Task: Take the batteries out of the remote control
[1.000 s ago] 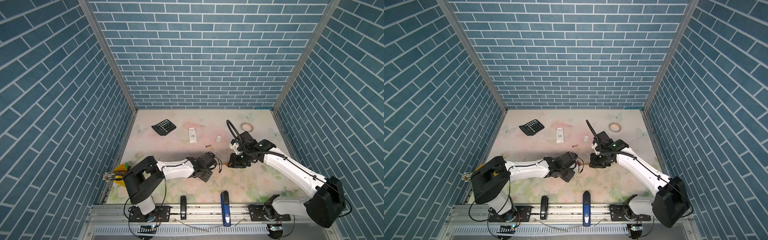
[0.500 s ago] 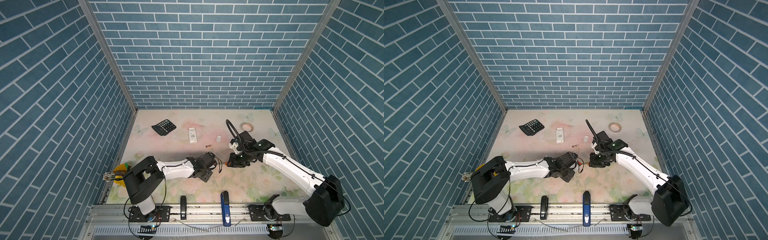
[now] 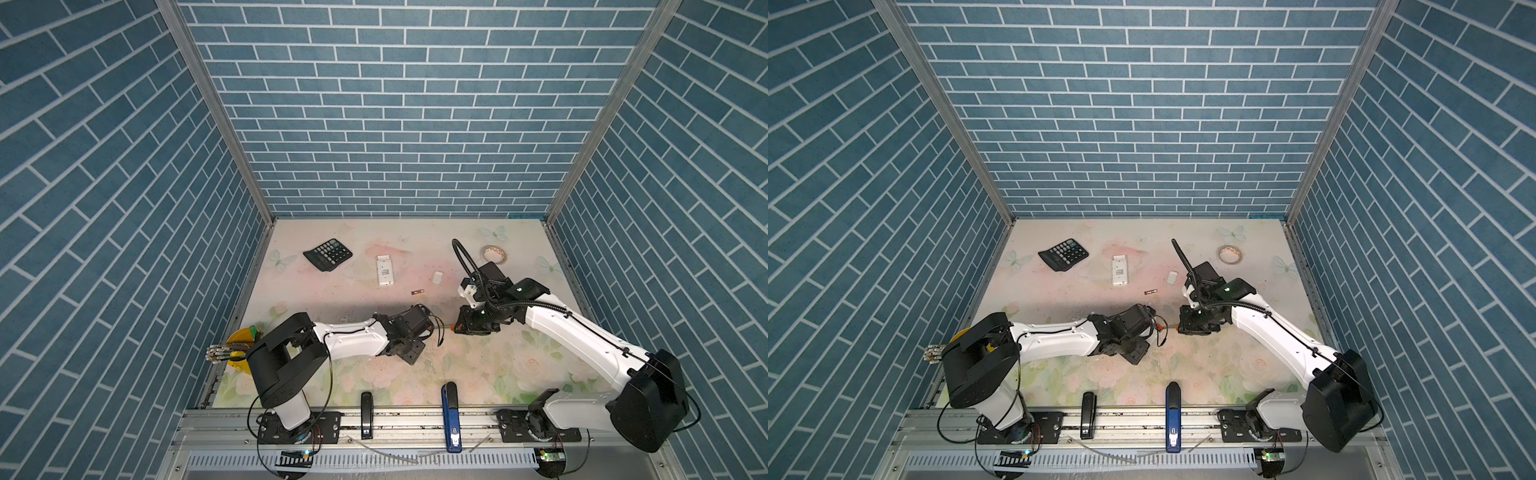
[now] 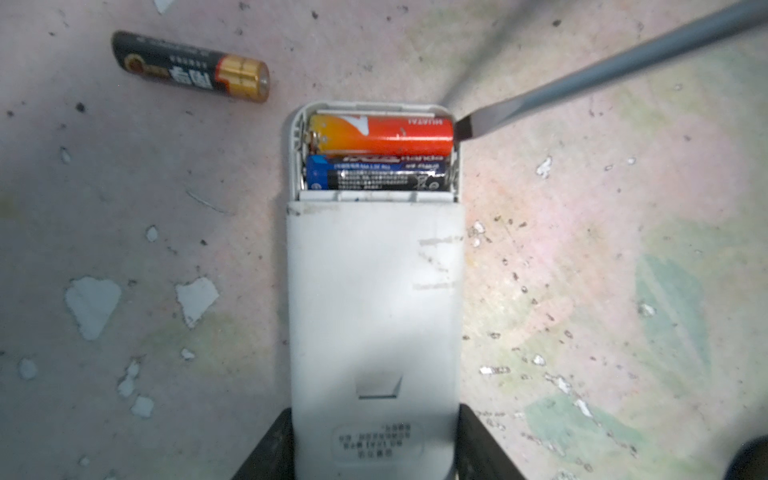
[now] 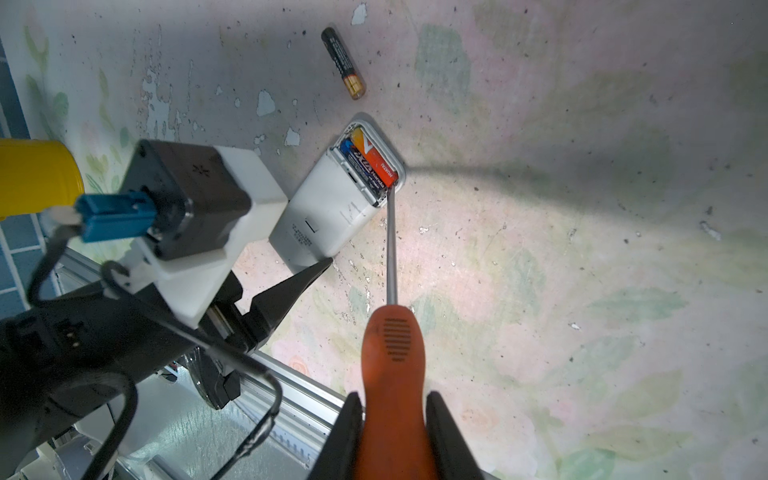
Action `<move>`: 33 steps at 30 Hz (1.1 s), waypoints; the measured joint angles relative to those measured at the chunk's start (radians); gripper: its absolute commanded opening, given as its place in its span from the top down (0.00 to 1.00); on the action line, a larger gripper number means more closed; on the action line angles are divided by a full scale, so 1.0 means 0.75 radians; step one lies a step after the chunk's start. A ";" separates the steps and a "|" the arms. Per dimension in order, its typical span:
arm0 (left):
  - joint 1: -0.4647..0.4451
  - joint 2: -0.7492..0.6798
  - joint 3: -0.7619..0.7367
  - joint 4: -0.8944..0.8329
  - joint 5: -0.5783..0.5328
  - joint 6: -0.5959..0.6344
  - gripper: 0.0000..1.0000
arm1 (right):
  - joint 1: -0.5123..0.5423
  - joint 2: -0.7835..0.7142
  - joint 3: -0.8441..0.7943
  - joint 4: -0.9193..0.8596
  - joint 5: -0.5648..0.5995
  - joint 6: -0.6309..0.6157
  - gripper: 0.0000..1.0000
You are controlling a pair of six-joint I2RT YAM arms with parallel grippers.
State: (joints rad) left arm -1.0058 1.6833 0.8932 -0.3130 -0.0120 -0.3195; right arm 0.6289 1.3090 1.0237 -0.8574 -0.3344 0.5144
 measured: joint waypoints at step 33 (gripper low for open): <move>-0.003 0.000 -0.001 0.002 -0.004 -0.006 0.68 | -0.026 0.022 -0.002 -0.004 -0.027 -0.035 1.00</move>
State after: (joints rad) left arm -1.0077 1.6833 0.8925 -0.3115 -0.0151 -0.3241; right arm 0.6094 1.3254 1.0225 -0.8600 -0.3546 0.4885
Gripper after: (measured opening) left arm 0.573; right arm 0.260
